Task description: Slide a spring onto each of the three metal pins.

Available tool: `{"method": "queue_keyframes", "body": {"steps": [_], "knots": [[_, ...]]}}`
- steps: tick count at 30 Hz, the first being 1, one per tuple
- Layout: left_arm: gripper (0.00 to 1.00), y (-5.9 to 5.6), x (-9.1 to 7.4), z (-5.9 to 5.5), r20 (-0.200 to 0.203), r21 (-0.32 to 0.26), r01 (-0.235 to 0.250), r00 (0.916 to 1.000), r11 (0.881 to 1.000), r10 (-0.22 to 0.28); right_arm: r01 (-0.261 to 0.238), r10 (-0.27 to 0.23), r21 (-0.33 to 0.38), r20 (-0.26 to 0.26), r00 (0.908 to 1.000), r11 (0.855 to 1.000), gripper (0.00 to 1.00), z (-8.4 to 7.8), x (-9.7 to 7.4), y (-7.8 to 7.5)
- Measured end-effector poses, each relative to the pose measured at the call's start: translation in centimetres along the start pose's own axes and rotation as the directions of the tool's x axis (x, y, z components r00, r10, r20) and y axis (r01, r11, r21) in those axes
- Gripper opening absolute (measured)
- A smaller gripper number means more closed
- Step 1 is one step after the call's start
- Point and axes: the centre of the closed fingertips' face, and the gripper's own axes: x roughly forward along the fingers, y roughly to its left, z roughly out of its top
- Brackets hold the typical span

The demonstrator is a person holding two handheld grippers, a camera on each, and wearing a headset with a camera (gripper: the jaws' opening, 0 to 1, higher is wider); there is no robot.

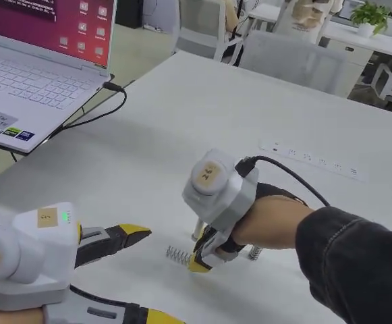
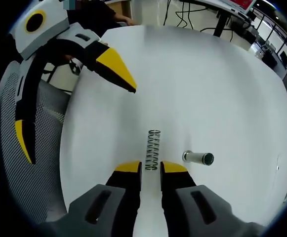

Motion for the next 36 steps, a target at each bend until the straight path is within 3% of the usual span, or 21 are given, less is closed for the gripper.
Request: {"method": "queue_keyframes", "body": {"steps": [21,24,31,36], "knots": [[0.83,-0.1,0.1,0.0,-0.009,-0.002,-0.003,1.0000,1.000,0.003,0.043,-0.043,-0.047,-0.009,0.9990,0.998,0.08,-0.2,0.4,-0.3],[0.83,-0.1,0.1,-0.1,-0.011,-0.003,-0.004,0.9999,1.000,0.004,0.025,-0.026,-0.038,-0.009,0.9996,0.999,0.08,-0.4,0.3,0.1],[0.82,-0.4,0.3,0.1,-0.018,0.003,0.003,0.9998,1.000,-0.003,0.019,-0.020,-0.054,-0.011,0.9997,0.998,0.08,-0.9,-0.8,0.7],[0.81,-0.7,0.7,0.4,-0.021,0.013,0.015,0.9997,1.000,-0.014,0.010,-0.011,-0.058,-0.009,0.9999,0.998,0.08,-1.5,-2.5,1.1]]}}
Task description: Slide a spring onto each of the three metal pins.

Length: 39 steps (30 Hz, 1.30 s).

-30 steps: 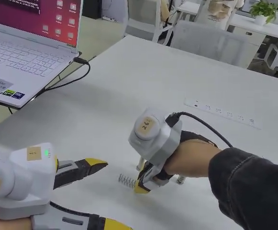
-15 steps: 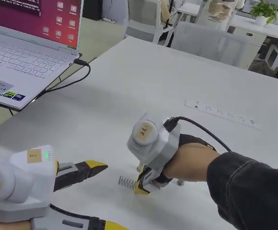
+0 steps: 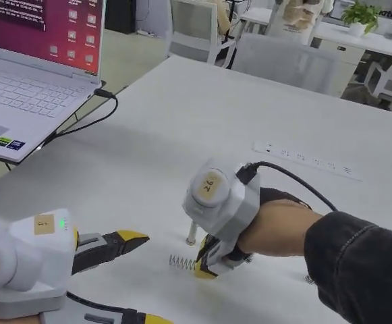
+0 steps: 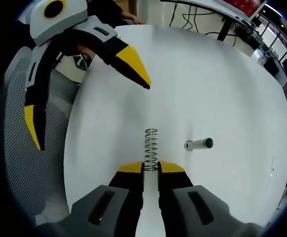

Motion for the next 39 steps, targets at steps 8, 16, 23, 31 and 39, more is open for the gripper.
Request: {"method": "queue_keyframes", "body": {"steps": [8,16,23,31,39], "knots": [[0.79,-0.4,0.6,0.5,-0.002,0.019,0.019,0.9998,1.000,-0.019,-0.019,0.019,-0.017,0.010,0.9998,1.000,0.08,-0.7,-2.4,0.9],[0.75,-1.0,1.2,1.2,-0.002,0.044,0.037,0.9993,0.998,-0.037,-0.027,0.028,-0.047,0.013,0.9995,0.999,0.08,-1.0,-4.2,1.8],[0.66,-1.4,1.5,1.8,-0.002,0.066,0.059,0.9982,0.996,-0.059,-0.039,0.040,-0.079,0.011,0.9991,0.996,0.08,-1.1,-5.3,2.7],[0.51,-2.1,1.6,2.4,0.010,0.109,0.086,0.9961,0.990,-0.087,-0.057,0.058,-0.116,0.006,0.9983,0.992,0.08,-0.9,-6.1,3.8],[0.36,-2.6,1.8,2.6,0.005,0.139,0.108,0.9939,0.984,-0.110,-0.069,0.070,-0.149,-0.001,0.9976,0.986,0.08,-0.5,-6.6,4.6]]}}
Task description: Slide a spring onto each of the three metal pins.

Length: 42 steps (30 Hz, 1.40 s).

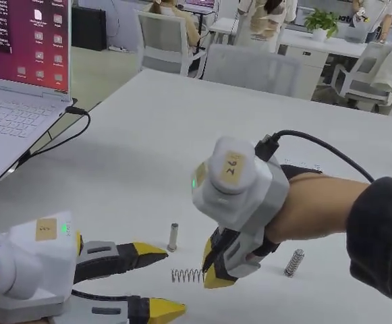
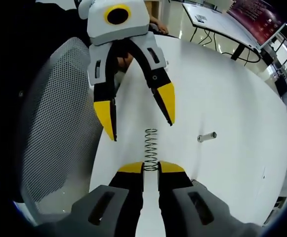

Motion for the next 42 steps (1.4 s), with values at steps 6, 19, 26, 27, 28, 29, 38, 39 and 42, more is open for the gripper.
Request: {"method": "queue_keyframes", "body": {"steps": [6,19,26,27,28,29,38,39,42], "knots": [[0.27,-0.4,0.1,0.1,0.000,0.019,0.017,0.9999,1.000,-0.017,-0.013,0.013,-0.029,-0.006,0.9999,1.000,0.08,0.3,-0.2,0.6],[0.10,-1.1,0.3,0.0,-0.011,0.029,0.048,0.9988,0.998,-0.048,-0.025,0.025,-0.068,-0.003,0.9997,0.997,0.08,0.7,-0.4,1.4],[0.03,-1.3,0.2,0.0,-0.015,0.037,0.051,0.9986,0.998,-0.051,-0.028,0.027,-0.089,-0.009,0.9996,0.996,0.08,0.5,-0.3,1.6],[0.03,-1.3,0.2,0.0,-0.015,0.036,0.050,0.9987,0.998,-0.049,-0.029,0.028,-0.090,-0.010,0.9996,0.996,0.08,0.5,-0.3,1.6],[0.03,-1.2,0.2,0.0,-0.014,0.036,0.049,0.9987,0.998,-0.048,-0.028,0.028,-0.090,-0.009,0.9996,0.996,0.08,0.6,-0.3,1.6],[0.03,-1.3,0.1,0.0,-0.016,0.037,0.049,0.9987,0.998,-0.049,-0.027,0.027,-0.091,-0.008,0.9996,0.995,0.08,0.6,-0.3,1.6],[0.02,-1.3,0.1,0.0,-0.015,0.033,0.051,0.9986,0.998,-0.050,-0.023,0.023,-0.095,-0.001,0.9997,0.995,0.08,0.6,-0.3,1.6],[0.02,-1.4,0.1,0.1,-0.012,0.028,0.052,0.9986,0.998,-0.051,-0.024,0.024,-0.093,-0.001,0.9997,0.995,0.08,0.6,-0.3,1.6],[0.02,-1.4,0.1,0.0,-0.014,0.029,0.051,0.9986,0.998,-0.051,-0.025,0.025,-0.087,-0.001,0.9997,0.996,0.09,0.6,-0.3,1.6]]}}
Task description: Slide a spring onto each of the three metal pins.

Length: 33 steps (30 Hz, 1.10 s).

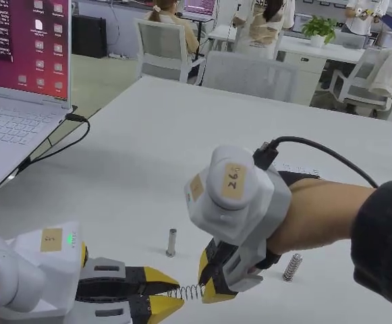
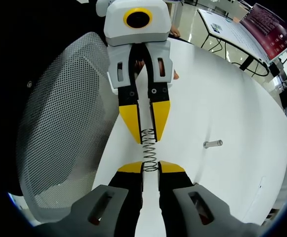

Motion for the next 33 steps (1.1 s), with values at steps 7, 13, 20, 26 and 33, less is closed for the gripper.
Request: {"method": "queue_keyframes", "body": {"steps": [7,13,20,26,33], "knots": [[0.02,-0.1,-0.2,0.4,0.009,0.001,-0.004,1.0000,1.000,0.004,-0.015,0.015,0.008,-0.003,0.9999,1.000,0.11,-0.3,0.6,0.1],[0.02,-0.3,-0.1,0.9,0.020,0.008,0.000,0.9998,1.000,0.000,-0.017,0.017,0.014,0.004,0.9998,1.000,0.11,-0.5,1.0,0.0],[0.02,-0.2,0.0,1.0,0.028,0.007,-0.007,0.9996,1.000,0.007,-0.021,0.021,0.010,0.005,0.9998,1.000,0.09,-0.6,1.0,0.0],[0.02,0.0,-0.1,0.9,0.027,0.004,-0.011,0.9996,1.000,0.011,-0.008,0.008,0.010,0.017,0.9998,1.000,0.09,-0.1,0.3,-0.1],[0.02,0.0,0.1,0.6,0.014,0.011,-0.010,0.9999,1.000,0.010,-0.005,0.005,0.012,0.030,0.9995,1.000,0.09,0.5,-0.4,0.0]]}}
